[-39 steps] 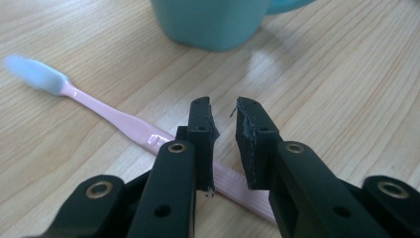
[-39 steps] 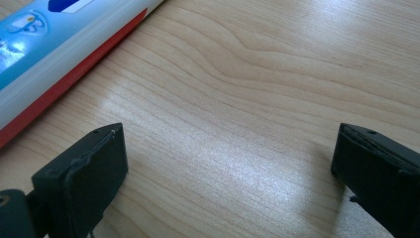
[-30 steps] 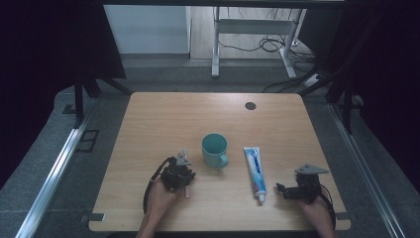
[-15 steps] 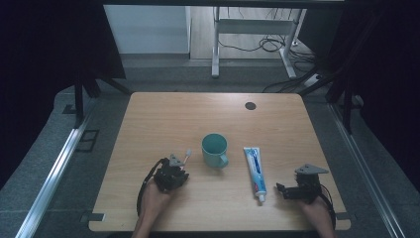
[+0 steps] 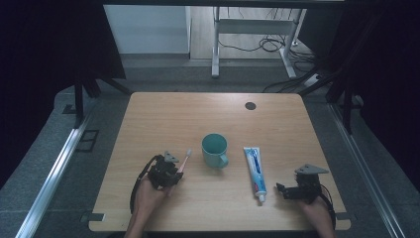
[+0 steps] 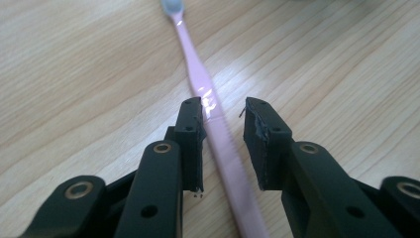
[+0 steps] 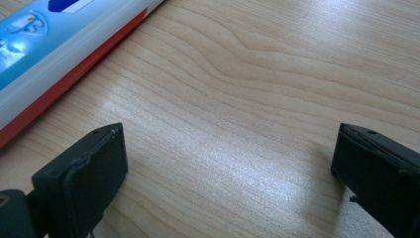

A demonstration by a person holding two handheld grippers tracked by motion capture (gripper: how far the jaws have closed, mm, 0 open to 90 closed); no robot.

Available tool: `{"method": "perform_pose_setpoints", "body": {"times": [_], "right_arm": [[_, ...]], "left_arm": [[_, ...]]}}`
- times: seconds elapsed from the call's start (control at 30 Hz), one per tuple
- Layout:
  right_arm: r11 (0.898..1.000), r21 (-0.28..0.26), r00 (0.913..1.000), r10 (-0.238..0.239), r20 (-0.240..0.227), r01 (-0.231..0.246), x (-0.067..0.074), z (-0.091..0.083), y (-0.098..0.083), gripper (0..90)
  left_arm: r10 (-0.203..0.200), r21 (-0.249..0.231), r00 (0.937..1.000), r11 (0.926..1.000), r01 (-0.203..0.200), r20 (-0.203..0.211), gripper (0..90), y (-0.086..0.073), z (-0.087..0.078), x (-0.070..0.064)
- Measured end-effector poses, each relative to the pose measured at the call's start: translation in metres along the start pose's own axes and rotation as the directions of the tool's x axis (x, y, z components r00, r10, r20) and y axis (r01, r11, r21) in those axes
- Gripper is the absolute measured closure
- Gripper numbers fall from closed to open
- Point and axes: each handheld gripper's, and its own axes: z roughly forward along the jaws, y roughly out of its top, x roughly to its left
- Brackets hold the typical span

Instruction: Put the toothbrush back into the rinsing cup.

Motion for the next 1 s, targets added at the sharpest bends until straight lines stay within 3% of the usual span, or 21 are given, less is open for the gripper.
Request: {"method": "perform_pose_setpoints", "body": {"times": [0.33,0.57,0.77,1.0], "right_arm": [[1.000,0.001,1.0000,-0.001,0.000,0.001,0.000,0.000,0.000,0.3],[1.000,0.001,1.0000,-0.001,0.000,0.001,0.000,0.000,0.000,0.3],[1.000,0.000,1.0000,-0.001,0.000,0.001,0.000,0.000,0.000,0.3],[1.000,0.001,1.0000,0.001,0.000,-0.001,0.000,0.000,0.000,0.3]], "left_arm": [[-0.020,0.121,0.9997,0.9925,0.018,0.012,68.9,0.017,0.002,0.006],[-0.054,0.213,0.9983,0.9760,0.048,0.021,69.2,0.032,0.008,0.008],[-0.088,0.301,0.9959,0.9505,0.076,0.024,70.1,0.045,0.013,0.011],[-0.099,0.409,0.9950,0.9088,0.084,0.014,71.8,0.057,0.021,0.015]]}}
